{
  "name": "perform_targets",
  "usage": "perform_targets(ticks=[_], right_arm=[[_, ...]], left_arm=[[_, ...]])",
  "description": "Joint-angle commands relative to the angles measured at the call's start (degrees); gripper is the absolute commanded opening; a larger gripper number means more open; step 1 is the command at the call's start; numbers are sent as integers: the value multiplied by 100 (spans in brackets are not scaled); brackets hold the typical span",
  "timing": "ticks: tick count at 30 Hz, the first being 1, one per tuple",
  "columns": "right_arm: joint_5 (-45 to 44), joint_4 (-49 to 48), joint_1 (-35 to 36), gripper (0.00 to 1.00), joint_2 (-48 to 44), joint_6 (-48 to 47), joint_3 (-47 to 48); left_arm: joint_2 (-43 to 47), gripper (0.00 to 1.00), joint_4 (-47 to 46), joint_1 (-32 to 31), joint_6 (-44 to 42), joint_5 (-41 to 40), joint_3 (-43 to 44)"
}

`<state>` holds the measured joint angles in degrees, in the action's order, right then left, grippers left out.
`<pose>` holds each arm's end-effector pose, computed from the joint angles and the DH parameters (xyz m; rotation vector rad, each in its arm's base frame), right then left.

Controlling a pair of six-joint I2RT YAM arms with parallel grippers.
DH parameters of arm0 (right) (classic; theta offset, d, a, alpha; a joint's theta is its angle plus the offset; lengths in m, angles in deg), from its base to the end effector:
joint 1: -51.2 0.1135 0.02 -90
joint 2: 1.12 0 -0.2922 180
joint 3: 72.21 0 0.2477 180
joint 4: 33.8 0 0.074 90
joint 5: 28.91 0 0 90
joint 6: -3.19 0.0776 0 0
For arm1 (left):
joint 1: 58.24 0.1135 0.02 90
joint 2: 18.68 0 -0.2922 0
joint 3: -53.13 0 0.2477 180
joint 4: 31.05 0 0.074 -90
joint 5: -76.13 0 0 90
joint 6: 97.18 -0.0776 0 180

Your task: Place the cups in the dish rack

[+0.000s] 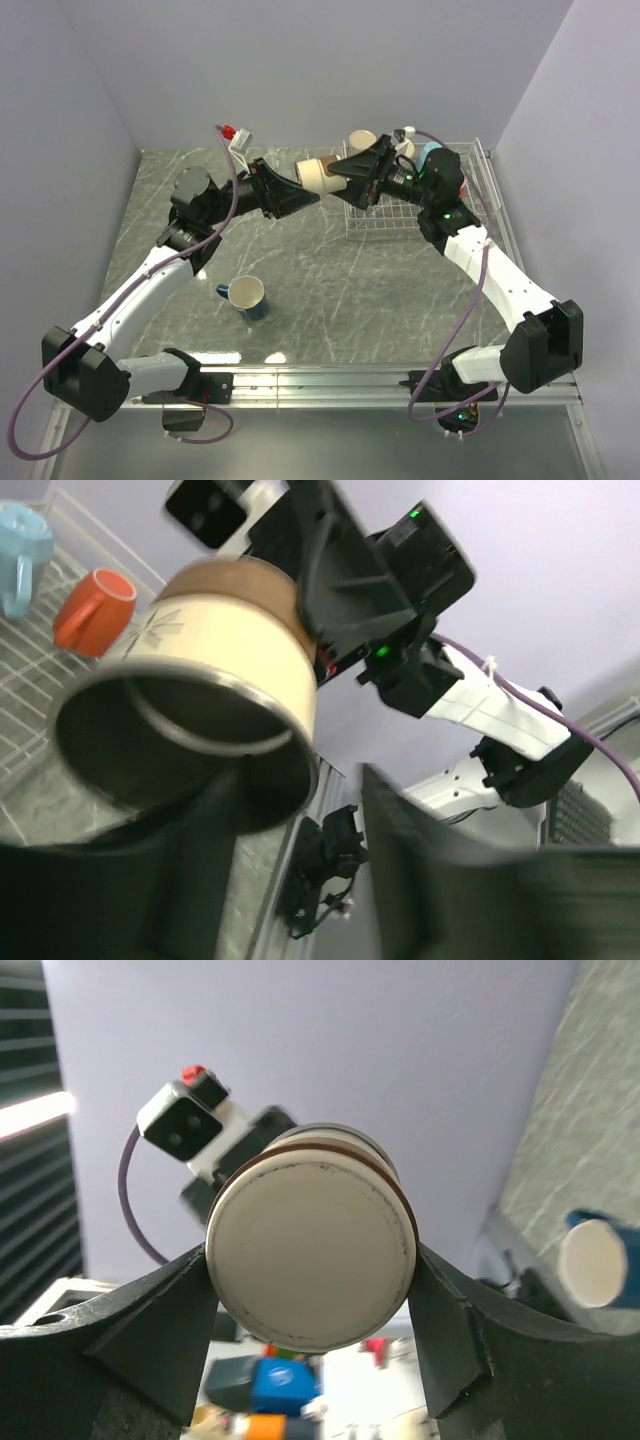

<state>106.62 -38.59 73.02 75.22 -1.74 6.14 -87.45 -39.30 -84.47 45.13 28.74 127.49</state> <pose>0.2821 0.1726 0.4213 0.2081 1.8770 1.9715 0.2351 -0.1744 0.4414 0.3724 1.5606 -1.5940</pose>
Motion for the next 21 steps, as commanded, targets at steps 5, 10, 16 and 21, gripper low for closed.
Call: perform_targets(ticks=[5, 10, 16, 21], right_arm=[[-36, 2001, -871, 2, -136, -1774, 931], [-1000, 3872, -1461, 0, 109, -3626, 1641], [-2757, 5309, -1365, 0, 839, -4974, 2400], [-3981, 5519, -1006, 0, 1374, -5317, 2531]], left_arm=[[715, 99, 1706, -4, -854, -516, -101], [1146, 99, 2874, 31, -1284, -1524, -207], [1086, 96, 4791, 31, -1883, -2721, 75], [848, 94, 5661, 31, -1865, -3048, 5]])
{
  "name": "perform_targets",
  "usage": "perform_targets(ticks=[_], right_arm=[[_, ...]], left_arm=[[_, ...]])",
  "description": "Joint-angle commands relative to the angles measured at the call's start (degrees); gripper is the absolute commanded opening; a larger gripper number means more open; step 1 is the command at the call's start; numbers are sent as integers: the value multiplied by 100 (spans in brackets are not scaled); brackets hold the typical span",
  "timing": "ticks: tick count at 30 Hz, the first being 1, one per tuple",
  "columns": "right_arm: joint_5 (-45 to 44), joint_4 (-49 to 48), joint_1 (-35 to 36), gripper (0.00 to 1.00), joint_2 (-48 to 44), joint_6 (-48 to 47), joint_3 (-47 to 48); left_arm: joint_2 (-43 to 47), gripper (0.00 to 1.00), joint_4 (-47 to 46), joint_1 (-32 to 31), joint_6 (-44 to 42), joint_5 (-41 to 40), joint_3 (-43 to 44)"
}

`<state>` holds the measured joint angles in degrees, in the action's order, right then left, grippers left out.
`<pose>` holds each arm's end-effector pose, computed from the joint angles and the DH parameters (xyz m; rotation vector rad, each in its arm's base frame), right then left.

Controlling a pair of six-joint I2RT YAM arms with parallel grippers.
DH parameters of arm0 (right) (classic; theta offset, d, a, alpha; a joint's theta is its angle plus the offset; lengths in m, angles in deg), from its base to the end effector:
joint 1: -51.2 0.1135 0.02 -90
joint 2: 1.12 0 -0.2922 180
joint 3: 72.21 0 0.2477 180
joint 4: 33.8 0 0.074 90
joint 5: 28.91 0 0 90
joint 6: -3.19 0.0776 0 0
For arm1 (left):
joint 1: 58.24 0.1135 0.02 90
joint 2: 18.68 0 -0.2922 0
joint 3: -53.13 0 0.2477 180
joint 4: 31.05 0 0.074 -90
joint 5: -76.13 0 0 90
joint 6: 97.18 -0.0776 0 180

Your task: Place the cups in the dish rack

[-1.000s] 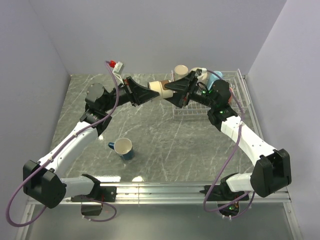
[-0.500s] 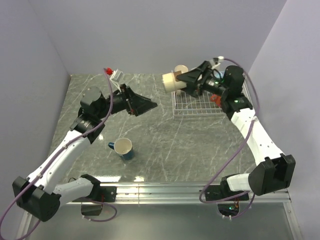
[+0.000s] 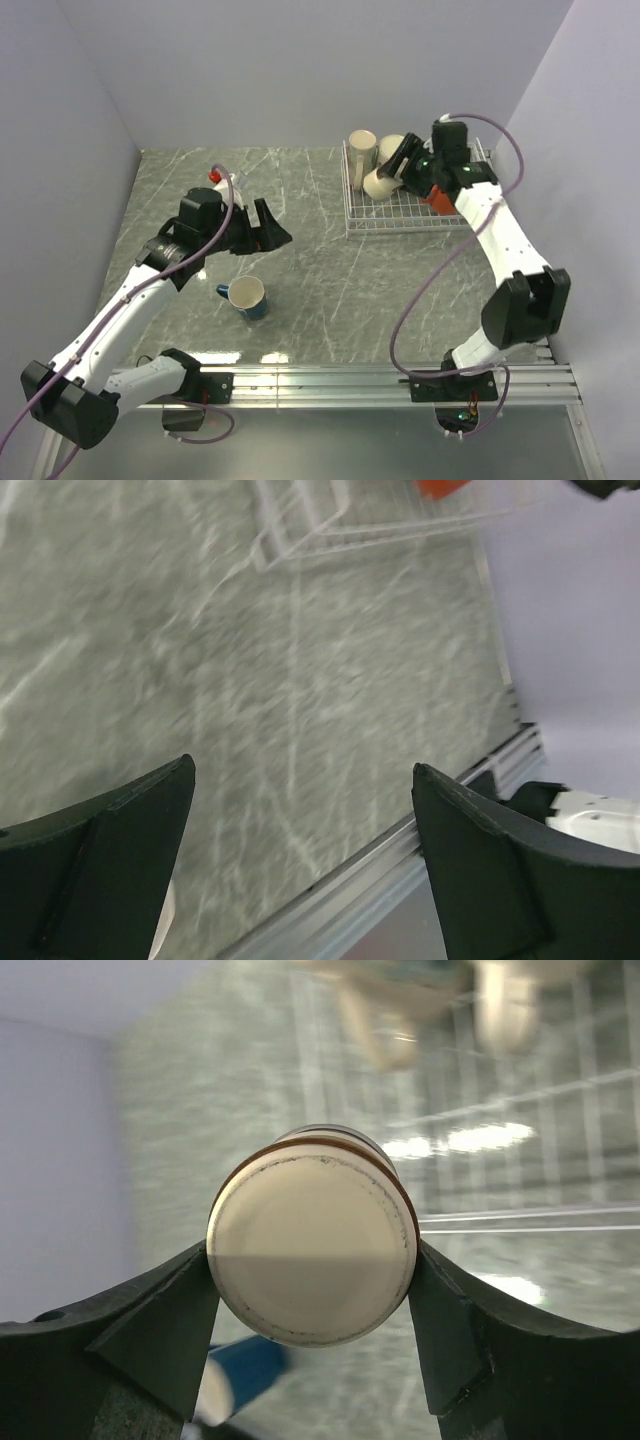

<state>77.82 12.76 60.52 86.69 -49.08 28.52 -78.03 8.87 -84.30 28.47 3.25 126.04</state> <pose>0.3652 0.0826 0.3787 0.3769 2.2048 0.7775 0.2097 -0.1280 0.3572 0.0203 2.1521 -0.9588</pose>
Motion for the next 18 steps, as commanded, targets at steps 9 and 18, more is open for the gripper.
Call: perform_targets(ticks=[9, 18], right_arm=[[-2350, 298, 1168, 0, 1282, -768, 548], [-3105, 412, 1537, 0, 1678, -856, 575]], left_arm=[[-199, 92, 1301, 5, -42, -561, 86], [-191, 91, 1584, 5, -59, -684, 184]])
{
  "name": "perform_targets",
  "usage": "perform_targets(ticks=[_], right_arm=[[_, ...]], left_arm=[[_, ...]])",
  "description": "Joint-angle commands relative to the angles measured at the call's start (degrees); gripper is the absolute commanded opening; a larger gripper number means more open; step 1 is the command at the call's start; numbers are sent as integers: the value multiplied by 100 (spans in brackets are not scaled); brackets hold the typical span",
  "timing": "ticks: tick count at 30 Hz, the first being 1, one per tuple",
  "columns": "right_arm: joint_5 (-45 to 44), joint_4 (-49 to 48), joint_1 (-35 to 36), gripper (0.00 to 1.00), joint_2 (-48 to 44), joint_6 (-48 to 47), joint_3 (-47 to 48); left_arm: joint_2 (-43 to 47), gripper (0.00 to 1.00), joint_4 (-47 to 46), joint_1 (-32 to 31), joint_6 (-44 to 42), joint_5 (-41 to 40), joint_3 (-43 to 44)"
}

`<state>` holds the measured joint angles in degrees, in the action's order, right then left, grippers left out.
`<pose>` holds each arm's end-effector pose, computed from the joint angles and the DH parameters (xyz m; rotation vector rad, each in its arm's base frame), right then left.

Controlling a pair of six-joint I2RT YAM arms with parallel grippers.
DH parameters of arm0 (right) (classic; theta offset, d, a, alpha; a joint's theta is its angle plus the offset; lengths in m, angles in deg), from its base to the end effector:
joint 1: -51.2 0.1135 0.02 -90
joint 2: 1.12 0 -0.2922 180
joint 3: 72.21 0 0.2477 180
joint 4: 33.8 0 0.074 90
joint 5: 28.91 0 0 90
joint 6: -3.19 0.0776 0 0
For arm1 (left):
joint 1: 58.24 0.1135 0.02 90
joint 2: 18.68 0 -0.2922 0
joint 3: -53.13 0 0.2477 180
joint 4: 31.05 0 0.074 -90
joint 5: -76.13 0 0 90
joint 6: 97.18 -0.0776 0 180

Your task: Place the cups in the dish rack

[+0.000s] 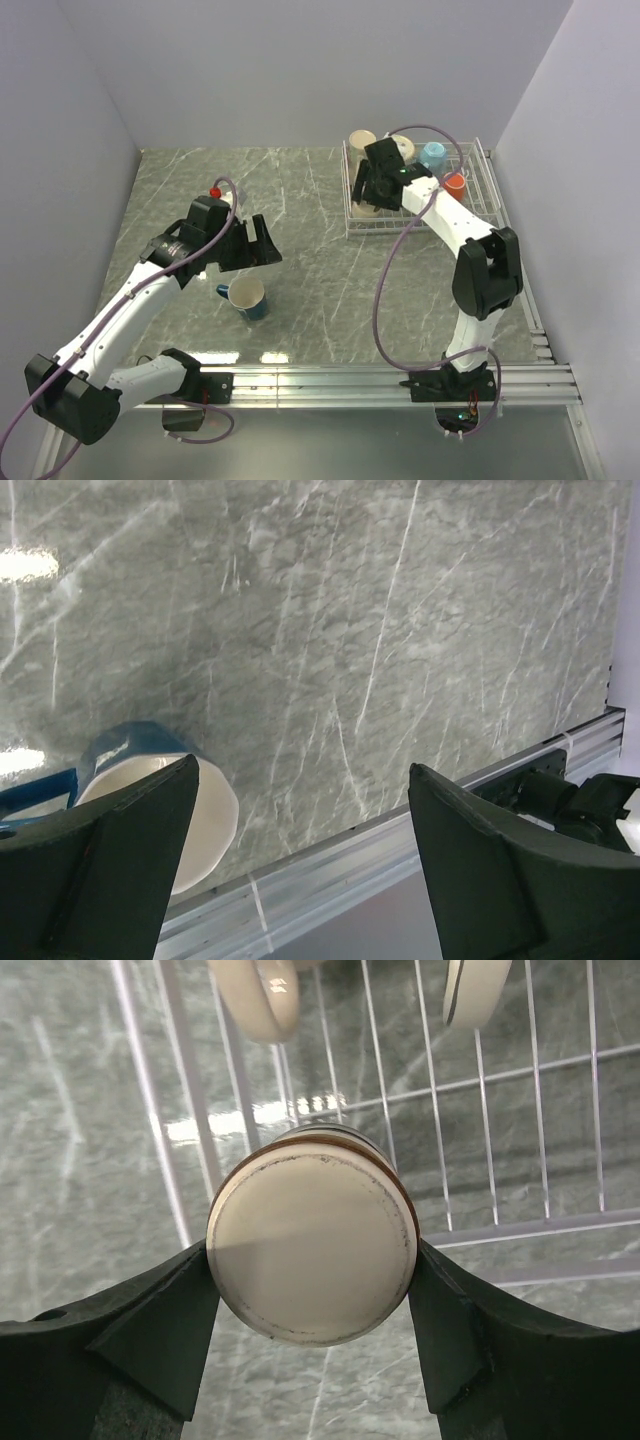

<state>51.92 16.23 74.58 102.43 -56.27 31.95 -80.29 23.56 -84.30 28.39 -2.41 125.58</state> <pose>0.4034 0.1609 0.2858 0.2237 2.4218 0.2337 0.2023 -0.1161 0.3133 -0.0982 2.4435 -0.7448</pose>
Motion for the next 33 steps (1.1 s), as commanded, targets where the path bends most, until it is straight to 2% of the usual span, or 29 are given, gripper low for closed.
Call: perform_targets(ticks=[1, 3, 11, 15, 18, 21, 22, 24, 26, 27, 32, 33], right_arm=[[-681, 73, 150, 0, 148, -154, 223], [-867, 196, 194, 0, 209, -189, 284], [-700, -155, 203, 0, 245, -207, 135], [-656, -436, 211, 18, 114, -163, -128], [-709, -1086, 237, 22, -176, -198, -673], [-806, -1096, 229, 24, -63, -145, -657], [-788, -1026, 238, 31, 33, -145, -596], [-780, -1025, 238, 39, 43, -119, -639], [-753, -1174, 238, 53, -115, -128, -858], [-744, -1201, 229, 64, -176, -110, -911], [-569, -1158, 220, 83, -563, -93, -990], [-525, -1166, 229, 94, -625, -101, -999]], left_arm=[[52, 91, 124, 5, -33, -127, 230], [43, 90, 132, 5, -15, -118, 247], [-97, 90, 132, 5, -6, -30, 326], [-159, 89, 176, 5, -42, 5, 353], [-142, 89, 168, 5, -24, 5, 291], [-141, 89, 185, 5, -15, 49, 256], [-124, 89, 194, 5, -24, 32, 256], [-106, 89, 229, 14, -42, 5, 247], [-80, 89, 247, 5, -24, 5, 204], [-62, 89, 264, 5, -7, 5, 186], [166, 89, 352, 5, 73, -56, -95], [192, 89, 387, 14, 73, -74, -139]])
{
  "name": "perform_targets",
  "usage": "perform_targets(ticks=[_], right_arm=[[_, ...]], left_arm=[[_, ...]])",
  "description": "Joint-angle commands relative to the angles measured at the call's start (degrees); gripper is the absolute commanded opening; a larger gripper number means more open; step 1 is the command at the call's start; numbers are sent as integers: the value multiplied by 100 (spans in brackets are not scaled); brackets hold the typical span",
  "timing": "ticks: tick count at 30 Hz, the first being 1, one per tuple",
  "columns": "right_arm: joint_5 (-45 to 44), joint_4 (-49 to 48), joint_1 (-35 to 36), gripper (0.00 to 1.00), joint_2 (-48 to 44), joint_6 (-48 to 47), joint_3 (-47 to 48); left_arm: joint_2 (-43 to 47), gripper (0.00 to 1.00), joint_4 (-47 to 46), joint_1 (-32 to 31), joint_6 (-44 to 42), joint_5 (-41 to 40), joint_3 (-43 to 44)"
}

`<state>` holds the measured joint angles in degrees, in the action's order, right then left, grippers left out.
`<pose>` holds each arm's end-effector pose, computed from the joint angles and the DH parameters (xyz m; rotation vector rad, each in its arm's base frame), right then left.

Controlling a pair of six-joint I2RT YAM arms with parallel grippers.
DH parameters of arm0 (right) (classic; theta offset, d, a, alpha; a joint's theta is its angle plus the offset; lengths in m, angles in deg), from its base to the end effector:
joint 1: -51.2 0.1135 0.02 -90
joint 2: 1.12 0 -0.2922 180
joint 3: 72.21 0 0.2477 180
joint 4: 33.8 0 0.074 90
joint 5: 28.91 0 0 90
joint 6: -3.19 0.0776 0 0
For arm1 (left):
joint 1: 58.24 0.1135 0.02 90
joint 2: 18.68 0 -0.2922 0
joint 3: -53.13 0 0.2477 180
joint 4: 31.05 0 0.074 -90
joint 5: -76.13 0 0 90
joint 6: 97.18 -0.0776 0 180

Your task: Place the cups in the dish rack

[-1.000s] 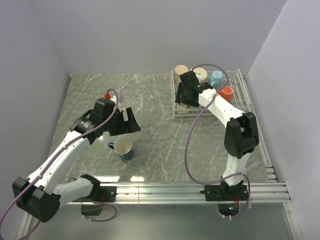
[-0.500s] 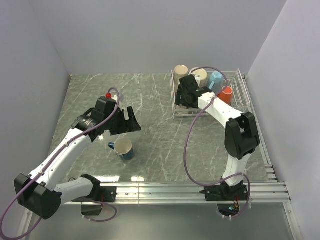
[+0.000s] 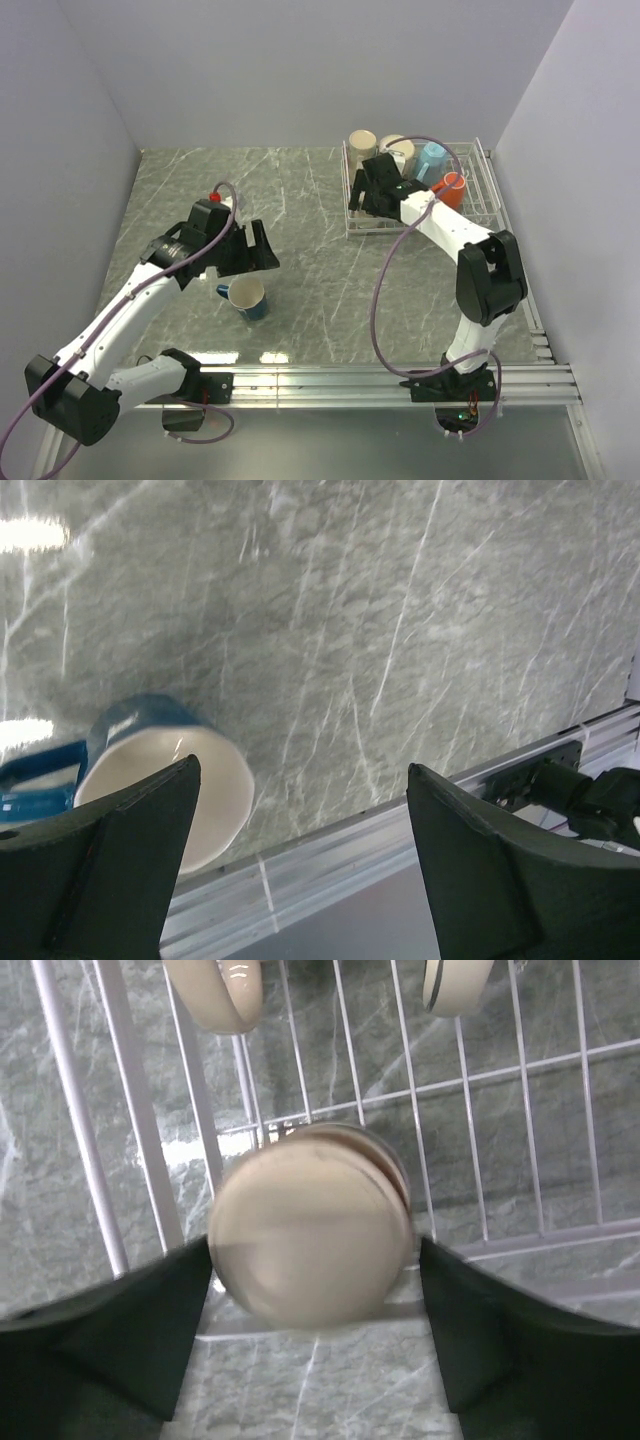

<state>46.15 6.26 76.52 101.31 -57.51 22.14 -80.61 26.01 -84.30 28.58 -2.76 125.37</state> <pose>0.3950 0.1648 0.2531 0.2015 2.3700 0.1401 0.1992 -0.1141 0.3063 -0.1151 2.4946 -0.7164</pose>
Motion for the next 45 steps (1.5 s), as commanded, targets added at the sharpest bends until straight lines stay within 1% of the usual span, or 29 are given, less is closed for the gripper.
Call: perform_targets(ticks=[1, 6, 12, 15, 20, 25, 26, 27, 29, 31, 32, 34, 35, 36, 38, 39, 40, 41, 45], right_arm=[[61, -144, 26, 95, -644, 23, -9], [193, -143, 43, 97, -1014, -3, 17], [220, 41, 34, 98, -1348, -12, 114], [211, 103, 26, 99, -1830, 14, -26], [184, 366, 8, 100, -2341, 32, -369], [237, 454, -10, 100, -2904, 58, -939], [237, 472, -10, 100, -2965, 58, -1028], [228, 489, -18, 100, -3079, 58, -1177], [193, 551, -10, 100, -3211, 50, -1327], [149, 595, -27, 100, -3422, 15, -1537], [132, 604, -45, 100, -3536, -3, -1608], [88, 674, -62, 100, -3642, -38, -1749], [70, 700, -80, 100, -3686, -38, -1793], [70, 700, -97, 100, -3782, -64, -1872], [35, 744, -133, 100, -3862, -73, -1925], [26, 753, -133, 100, -3915, -91, -1951], [17, 779, -141, 100, -3941, -91, -1943], [9, 797, -150, 100, -3976, -100, -1943], [157, 911, -159, 100, -4020, -82, -1672]], left_arm=[[269, 89, 230, 5, 70, -57, -152], [375, 88, 380, 5, 114, -66, -363], [507, 87, 318, -56, 325, 57, -618], [445, 85, 266, -162, 396, 23, -776], [129, 83, 117, -469, 510, -179, -961], [-292, 78, 11, -496, 642, -425, -1014], [-363, 76, 11, -505, 633, -461, -997], [-442, 71, 28, -505, 616, -592, -970], [-679, 67, 72, -505, 545, -689, -917], [-898, 59, 116, -514, 449, -856, -847], [-961, 51, 107, -514, 405, -883, -838], [-1110, 46, 107, -514, 326, -962, -786], [-1137, 41, 81, -514, 299, -971, -777], [-1172, 33, 72, -522, 282, -962, -777], [-1216, 22, 81, -522, 282, -1023, -715], [-1225, 10, 107, -514, 282, -1032, -680], [-1234, 4, 142, -531, 282, -1067, -593], [-1225, 1, 186, -523, 282, -1085, -523], [-1164, 0, 563, -522, 142, -1094, 101]])
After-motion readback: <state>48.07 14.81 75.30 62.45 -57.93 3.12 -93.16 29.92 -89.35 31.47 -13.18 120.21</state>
